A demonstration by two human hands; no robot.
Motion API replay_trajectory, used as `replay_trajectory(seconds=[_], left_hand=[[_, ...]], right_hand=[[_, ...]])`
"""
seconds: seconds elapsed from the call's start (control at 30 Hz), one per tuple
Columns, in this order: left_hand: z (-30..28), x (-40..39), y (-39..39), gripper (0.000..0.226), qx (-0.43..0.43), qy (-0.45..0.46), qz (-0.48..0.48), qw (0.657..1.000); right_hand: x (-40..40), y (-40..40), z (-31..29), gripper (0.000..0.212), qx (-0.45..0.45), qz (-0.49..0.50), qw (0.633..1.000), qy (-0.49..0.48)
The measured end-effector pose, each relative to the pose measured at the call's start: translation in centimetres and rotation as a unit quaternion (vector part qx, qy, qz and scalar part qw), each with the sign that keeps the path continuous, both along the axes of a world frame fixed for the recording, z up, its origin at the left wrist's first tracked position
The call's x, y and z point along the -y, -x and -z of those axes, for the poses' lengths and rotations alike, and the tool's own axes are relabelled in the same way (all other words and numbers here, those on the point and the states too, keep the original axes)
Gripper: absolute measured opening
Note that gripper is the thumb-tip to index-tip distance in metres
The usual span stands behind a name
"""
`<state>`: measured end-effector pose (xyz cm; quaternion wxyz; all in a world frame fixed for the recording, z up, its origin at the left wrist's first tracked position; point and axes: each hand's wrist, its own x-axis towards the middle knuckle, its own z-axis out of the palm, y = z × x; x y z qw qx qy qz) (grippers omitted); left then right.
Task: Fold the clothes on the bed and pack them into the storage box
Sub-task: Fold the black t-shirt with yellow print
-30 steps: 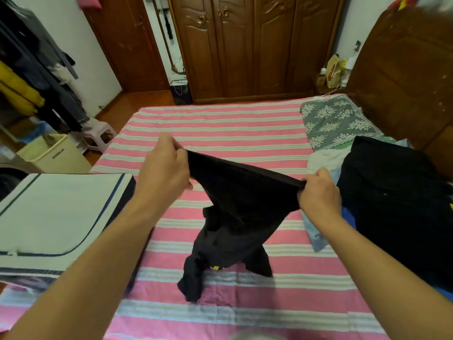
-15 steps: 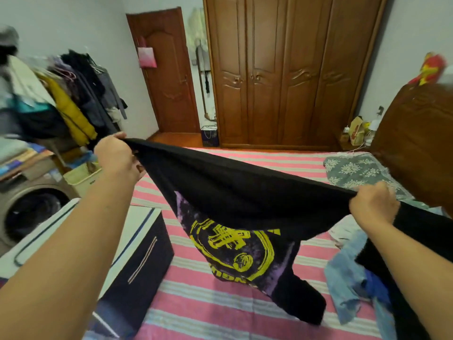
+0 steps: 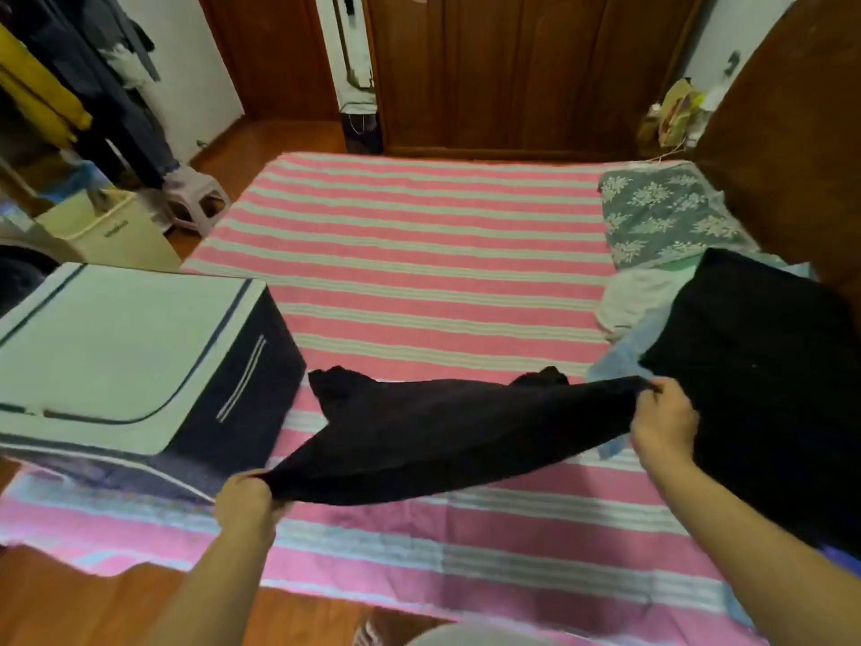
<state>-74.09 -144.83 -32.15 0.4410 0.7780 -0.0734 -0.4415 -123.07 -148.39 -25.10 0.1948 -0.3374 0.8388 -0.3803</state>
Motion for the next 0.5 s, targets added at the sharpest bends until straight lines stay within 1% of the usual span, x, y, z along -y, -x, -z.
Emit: replay_trajectory(seconds=[0.03, 0.07, 0.1, 0.13, 0.17, 0.23, 0.27, 0.3, 0.33, 0.4, 0.43, 0.47, 0.5], left_hand=[[1.6, -1.9, 0.1, 0.041, -0.031, -0.021, 0.003, 0.999], [3.0, -3.5, 0.2, 0.040, -0.051, -0.038, 0.012, 0.998], [4.1, -5.0, 0.4, 0.037, -0.066, -0.049, 0.023, 0.996], [4.6, -5.9, 0.6, 0.034, -0.069, -0.059, 0.028, 0.995], [5.4, -6.7, 0.7, 0.031, -0.078, -0.062, 0.025, 0.995], [6.2, -7.8, 0.8, 0.031, -0.112, -0.067, -0.028, 0.991], [6.5, -8.3, 0.9, 0.029, -0.126, -0.068, -0.059, 0.988], [6.4, -8.6, 0.9, 0.024, -0.138, -0.056, -0.070, 0.986], [6.2, -8.8, 1.2, 0.020, -0.164, -0.036, -0.102, 0.981], [5.1, -8.8, 1.9, 0.019, -0.201, 0.002, -0.143, 0.969], [4.3, -8.9, 2.4, 0.020, -0.211, 0.015, -0.155, 0.965], [3.9, -9.0, 2.6, 0.022, -0.207, 0.027, -0.167, 0.964], [3.5, -9.1, 2.8, 0.024, -0.199, 0.032, -0.180, 0.963]], right_hand=[[-1.9, 0.1, 2.2, 0.020, -0.047, -0.076, 0.995, -0.037], [-3.9, 0.3, 4.5, 0.013, -0.073, -0.133, 0.985, -0.079], [-5.6, 1.0, 6.6, 0.009, -0.086, -0.169, 0.975, -0.116], [-7.0, 1.6, 8.0, 0.008, -0.071, -0.166, 0.972, -0.148], [-8.2, 2.1, 8.9, 0.009, -0.051, -0.140, 0.973, -0.175], [-9.8, 2.9, 10.0, 0.014, 0.006, -0.012, 0.984, -0.178], [-10.4, 3.0, 10.1, 0.019, 0.028, 0.070, 0.982, -0.171], [-10.8, 3.0, 10.1, 0.026, 0.042, 0.143, 0.975, -0.165], [-11.0, 2.8, 10.0, 0.032, 0.062, 0.217, 0.963, -0.146], [-10.8, 1.9, 9.3, 0.039, 0.105, 0.332, 0.934, -0.080], [-10.7, 1.6, 9.2, 0.039, 0.117, 0.353, 0.927, -0.054], [-10.5, 1.2, 8.9, 0.037, 0.110, 0.341, 0.932, -0.053], [-10.4, 0.8, 8.9, 0.034, 0.093, 0.300, 0.947, -0.065]])
